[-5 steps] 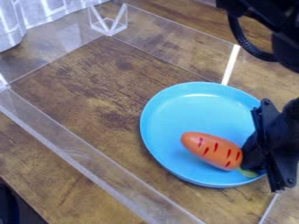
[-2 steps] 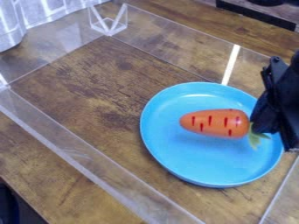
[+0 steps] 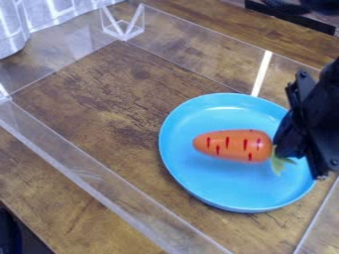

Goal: Put the carrot in the blue tray

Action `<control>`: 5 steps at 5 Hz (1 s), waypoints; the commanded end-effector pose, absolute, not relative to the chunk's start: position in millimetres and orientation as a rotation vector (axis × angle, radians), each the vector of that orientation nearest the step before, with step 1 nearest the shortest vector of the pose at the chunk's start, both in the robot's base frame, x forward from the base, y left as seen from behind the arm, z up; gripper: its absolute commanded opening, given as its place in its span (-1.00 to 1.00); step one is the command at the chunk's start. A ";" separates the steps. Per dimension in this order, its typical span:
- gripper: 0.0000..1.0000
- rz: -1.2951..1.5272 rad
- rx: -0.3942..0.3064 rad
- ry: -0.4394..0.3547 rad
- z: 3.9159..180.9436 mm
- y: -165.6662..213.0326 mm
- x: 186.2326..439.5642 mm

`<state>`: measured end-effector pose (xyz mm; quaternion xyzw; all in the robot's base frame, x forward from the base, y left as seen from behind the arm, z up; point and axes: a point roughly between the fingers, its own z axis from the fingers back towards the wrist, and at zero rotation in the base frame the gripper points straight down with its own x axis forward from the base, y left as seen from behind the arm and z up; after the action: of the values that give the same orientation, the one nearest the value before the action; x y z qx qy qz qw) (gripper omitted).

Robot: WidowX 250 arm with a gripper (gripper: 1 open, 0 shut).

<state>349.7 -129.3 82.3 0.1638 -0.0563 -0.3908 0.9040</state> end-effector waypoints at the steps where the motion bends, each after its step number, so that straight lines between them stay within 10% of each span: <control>1: 1.00 -0.815 0.331 -0.201 110.6 -138.6 345.9; 2: -1.00 -0.821 0.335 -0.199 111.6 -139.8 340.5; 3: 1.00 -0.829 0.333 -0.200 111.0 -143.5 341.1; 5: 1.00 -0.829 0.337 -0.178 104.2 -142.5 340.1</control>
<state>336.7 -139.8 84.1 0.1648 -0.0568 -0.4030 0.8984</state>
